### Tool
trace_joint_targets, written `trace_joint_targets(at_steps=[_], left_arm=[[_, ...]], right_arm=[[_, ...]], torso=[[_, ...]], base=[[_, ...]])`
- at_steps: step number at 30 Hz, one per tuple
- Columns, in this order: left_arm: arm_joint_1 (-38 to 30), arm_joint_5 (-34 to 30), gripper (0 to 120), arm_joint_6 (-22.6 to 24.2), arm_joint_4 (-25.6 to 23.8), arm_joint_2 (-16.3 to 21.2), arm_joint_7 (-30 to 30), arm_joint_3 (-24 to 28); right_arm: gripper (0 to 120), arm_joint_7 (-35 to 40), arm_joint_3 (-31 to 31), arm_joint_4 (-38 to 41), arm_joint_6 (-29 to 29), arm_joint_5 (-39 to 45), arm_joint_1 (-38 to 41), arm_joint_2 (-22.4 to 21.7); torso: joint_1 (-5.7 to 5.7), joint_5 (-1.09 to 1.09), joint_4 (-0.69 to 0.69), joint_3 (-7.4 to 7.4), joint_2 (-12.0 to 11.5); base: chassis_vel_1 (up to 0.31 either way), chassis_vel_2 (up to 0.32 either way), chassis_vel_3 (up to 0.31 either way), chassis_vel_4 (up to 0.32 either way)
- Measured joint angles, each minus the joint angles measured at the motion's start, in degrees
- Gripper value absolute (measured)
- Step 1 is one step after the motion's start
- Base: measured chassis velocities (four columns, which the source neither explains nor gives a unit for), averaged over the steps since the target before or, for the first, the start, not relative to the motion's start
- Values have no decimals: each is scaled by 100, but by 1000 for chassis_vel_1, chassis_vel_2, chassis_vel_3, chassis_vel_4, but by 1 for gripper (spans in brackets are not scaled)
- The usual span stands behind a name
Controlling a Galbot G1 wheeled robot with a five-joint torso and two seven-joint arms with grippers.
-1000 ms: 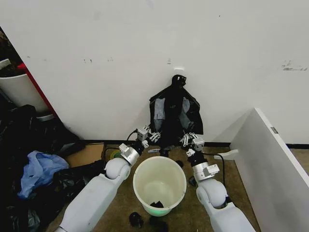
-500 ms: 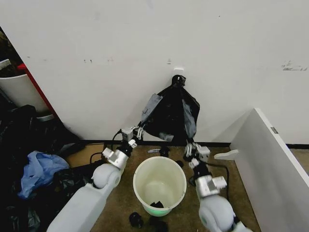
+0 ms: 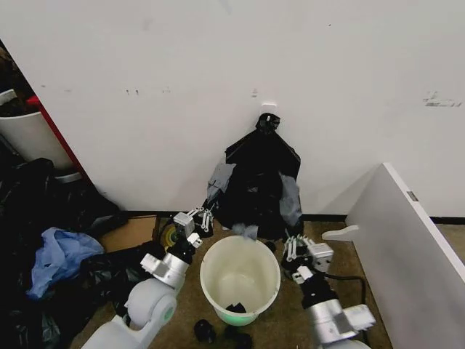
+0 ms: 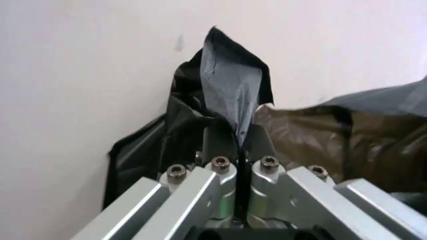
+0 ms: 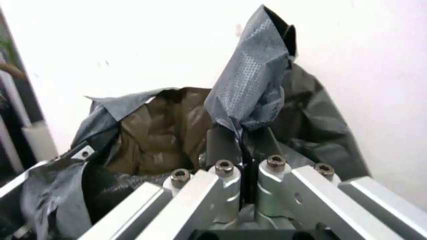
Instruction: Place the garbage bag over the trash bin.
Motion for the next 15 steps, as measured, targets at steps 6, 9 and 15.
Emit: trace_joint_targets(at_steps=[6, 9, 15], left_arm=[[464, 340, 0, 443, -677, 157, -186, -418], [620, 407, 0, 577, -880, 172, -293, -521], [865, 359, 0, 686, -911, 150, -412, -391]], right_arm=[[0, 272, -148, 297, -210, -38, -298, 86], [0, 356, -246, 331, -296, 53, -335, 120], [0, 378, -296, 207, -493, 365, -224, 158]], torso=[[0, 0, 0, 1, 0], [1, 0, 0, 1, 0], [1, 0, 0, 1, 0]], base=[[0, 0, 0, 0], [0, 0, 0, 0], [0, 0, 0, 0]])
